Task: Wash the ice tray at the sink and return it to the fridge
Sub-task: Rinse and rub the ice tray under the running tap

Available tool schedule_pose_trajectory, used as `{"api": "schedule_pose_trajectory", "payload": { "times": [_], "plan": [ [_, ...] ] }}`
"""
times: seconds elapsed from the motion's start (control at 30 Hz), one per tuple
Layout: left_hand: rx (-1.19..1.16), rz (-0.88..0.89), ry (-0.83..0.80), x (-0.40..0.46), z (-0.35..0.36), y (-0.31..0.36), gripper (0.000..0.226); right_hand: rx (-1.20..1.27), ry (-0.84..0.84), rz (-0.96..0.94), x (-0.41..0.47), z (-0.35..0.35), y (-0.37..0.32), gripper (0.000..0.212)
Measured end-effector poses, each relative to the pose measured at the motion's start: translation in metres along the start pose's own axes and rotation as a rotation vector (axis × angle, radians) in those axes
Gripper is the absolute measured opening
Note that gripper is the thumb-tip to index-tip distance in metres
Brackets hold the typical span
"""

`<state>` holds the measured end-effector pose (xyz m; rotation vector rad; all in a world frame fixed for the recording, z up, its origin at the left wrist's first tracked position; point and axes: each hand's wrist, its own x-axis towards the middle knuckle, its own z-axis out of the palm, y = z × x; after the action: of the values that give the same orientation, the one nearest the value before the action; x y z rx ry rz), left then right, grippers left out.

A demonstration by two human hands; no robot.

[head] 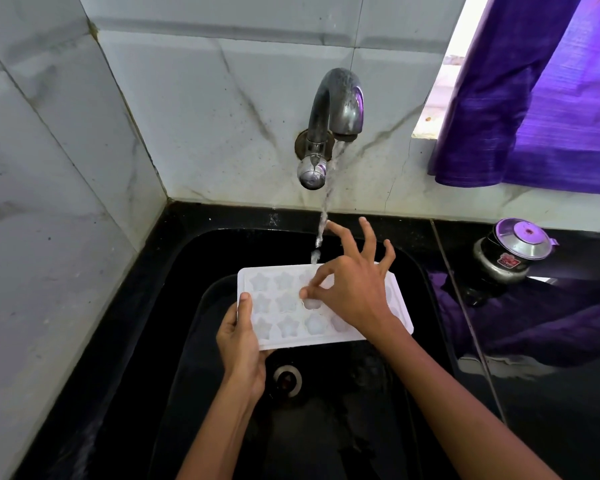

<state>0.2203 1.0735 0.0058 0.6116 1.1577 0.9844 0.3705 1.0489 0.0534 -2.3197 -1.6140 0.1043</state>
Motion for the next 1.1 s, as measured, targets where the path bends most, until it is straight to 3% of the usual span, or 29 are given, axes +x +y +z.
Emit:
{"api": "schedule_pose_trajectory", "payload": {
  "times": [0.1, 0.17, 0.33, 0.53, 0.7, 0.87, 1.0, 1.1],
  "plan": [
    [-0.021, 0.014, -0.002, 0.001, 0.003, 0.002, 0.019, 0.099, 0.065, 0.019, -0.003, 0.000, 0.004, 0.019],
    [-0.026, 0.025, -0.008, 0.004, 0.007, 0.004, 0.019, 0.100, -0.017, -0.008, -0.007, 0.002, 0.007, 0.021],
    [-0.039, 0.023, -0.011, 0.011, 0.015, 0.007, 0.018, -0.047, -0.223, -0.051, -0.019, 0.005, 0.012, 0.048],
    [-0.030, 0.021, -0.023, 0.010, 0.017, 0.004, 0.018, -0.078, -0.137, -0.037, -0.018, -0.002, 0.012, 0.046],
    [-0.011, 0.033, -0.026, 0.011, 0.017, 0.007, 0.020, -0.097, -0.183, -0.096, -0.017, -0.001, 0.013, 0.034],
    [-0.005, 0.027, -0.025, 0.011, 0.015, 0.009, 0.016, -0.108, -0.052, -0.137, -0.011, 0.002, 0.013, 0.031],
    [-0.005, 0.024, -0.023, 0.013, 0.015, 0.009, 0.015, -0.142, -0.110, -0.149, -0.012, 0.004, 0.014, 0.034],
    [-0.012, 0.021, -0.017, 0.013, 0.014, 0.008, 0.016, -0.091, -0.006, -0.129, -0.015, 0.005, 0.013, 0.028]
  ]
}}
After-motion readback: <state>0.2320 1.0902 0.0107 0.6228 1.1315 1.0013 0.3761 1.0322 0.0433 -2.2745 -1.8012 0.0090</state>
